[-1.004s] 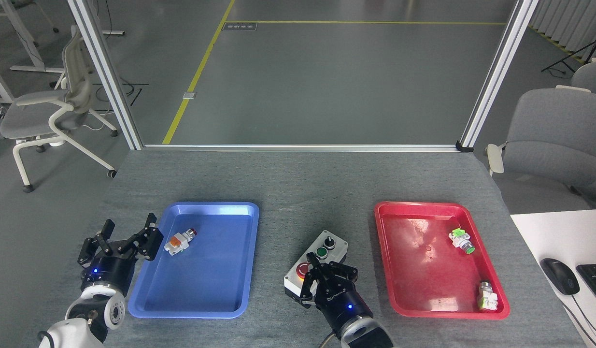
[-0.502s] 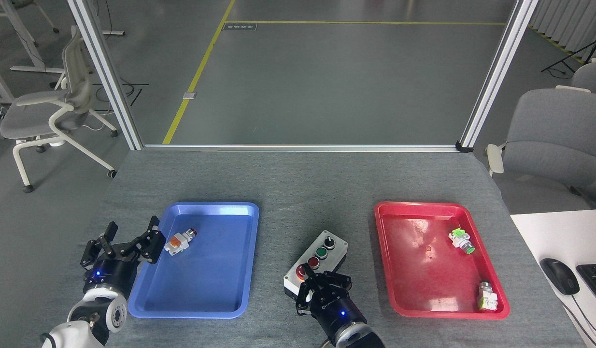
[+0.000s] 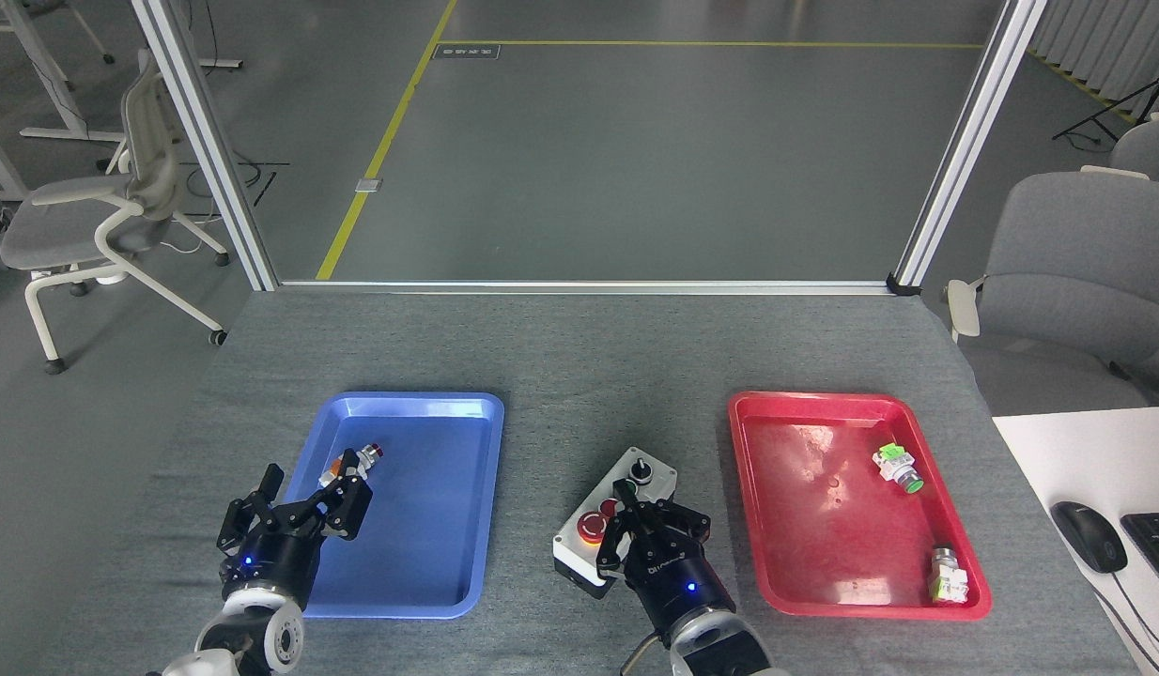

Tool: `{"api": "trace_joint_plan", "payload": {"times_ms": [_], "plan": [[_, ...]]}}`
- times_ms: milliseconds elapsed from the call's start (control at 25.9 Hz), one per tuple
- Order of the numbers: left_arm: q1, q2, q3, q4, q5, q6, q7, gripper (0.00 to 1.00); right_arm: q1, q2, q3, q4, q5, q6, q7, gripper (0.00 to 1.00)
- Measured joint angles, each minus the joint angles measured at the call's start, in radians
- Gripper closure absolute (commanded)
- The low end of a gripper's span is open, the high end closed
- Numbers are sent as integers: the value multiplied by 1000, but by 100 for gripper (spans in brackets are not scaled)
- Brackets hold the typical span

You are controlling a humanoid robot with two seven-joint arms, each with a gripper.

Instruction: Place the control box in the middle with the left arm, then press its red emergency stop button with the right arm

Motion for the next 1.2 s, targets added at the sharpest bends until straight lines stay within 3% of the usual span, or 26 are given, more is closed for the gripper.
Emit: {"api": "trace_joint_plan", "payload": {"times_ms": [77,154,193,347,695,1197], "plan": [[0,-4,1,0,6,0,11,1,14,-13,-44,-31,-7,-11,-3,75],[0,-8,1,1,9,0,12,1,26,-30,-92,-56,-19,-29,-4,36],[0,-9,1,1,10,0,15,1,34,-40,-118,-66,-26,-35,-5,25],[0,-11,1,1,12,0,17,1,61,-91,-220,-86,-75,-53,-7,4],[0,-12,1,1,13,0,18,1,96,-174,-357,-124,-133,-54,-8,3],[0,-12,1,1,13,1,18,1,131,-185,-416,-155,-151,-53,-9,2]]}}
